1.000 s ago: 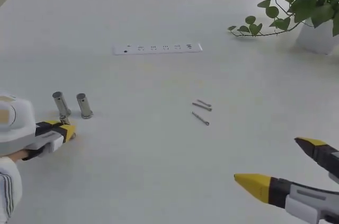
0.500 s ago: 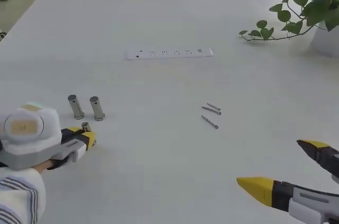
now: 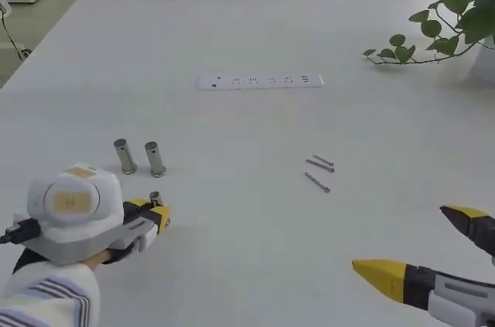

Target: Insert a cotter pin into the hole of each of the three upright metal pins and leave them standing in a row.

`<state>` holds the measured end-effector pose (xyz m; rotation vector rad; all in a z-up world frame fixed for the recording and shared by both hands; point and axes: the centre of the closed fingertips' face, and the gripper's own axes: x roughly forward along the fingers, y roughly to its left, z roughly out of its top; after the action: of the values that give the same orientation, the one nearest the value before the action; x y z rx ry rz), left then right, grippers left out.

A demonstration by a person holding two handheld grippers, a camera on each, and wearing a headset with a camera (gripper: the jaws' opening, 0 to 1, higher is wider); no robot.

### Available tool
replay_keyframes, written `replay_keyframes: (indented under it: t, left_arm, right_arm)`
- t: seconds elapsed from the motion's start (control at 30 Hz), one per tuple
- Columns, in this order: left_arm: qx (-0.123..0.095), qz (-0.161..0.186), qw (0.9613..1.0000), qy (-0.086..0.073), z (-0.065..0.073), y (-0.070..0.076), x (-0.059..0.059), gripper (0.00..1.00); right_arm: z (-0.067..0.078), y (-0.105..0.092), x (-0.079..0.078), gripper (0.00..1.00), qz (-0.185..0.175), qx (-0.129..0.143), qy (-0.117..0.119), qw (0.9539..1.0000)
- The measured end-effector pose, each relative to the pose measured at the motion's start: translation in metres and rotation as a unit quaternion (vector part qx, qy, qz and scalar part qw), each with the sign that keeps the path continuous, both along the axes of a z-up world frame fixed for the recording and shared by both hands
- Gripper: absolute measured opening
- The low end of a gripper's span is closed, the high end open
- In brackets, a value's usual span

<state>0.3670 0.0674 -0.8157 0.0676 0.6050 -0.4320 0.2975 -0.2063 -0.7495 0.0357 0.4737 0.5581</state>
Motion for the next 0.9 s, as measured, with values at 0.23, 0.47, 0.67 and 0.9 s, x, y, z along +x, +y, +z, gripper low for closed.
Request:
replay_keyframes:
  t: [0.23, 0.47, 0.67, 0.9]
  left_arm:
    - [0.003, 0.006, 1.0, 0.007, -0.003, -0.004, -0.003, 0.07]
    - [0.009, 0.007, 0.9999, 0.009, -0.006, -0.012, -0.01, 0.07]
    - [0.005, 0.026, 0.9996, 0.011, -0.01, -0.014, -0.015, 0.07]
    - [0.01, 0.027, 0.9995, 0.012, -0.015, -0.018, -0.019, 0.07]
  right_arm:
    - [-0.003, 0.002, -0.002, 1.0, 0.004, -0.002, 0.004, 1.0]
    - [-0.006, 0.004, -0.003, 1.0, 0.009, -0.001, 0.006, 0.9999]
    - [-0.006, 0.006, -0.005, 1.0, 0.012, -0.002, 0.007, 0.9999]
    - [-0.007, 0.007, -0.005, 1.0, 0.013, -0.002, 0.008, 0.9999]
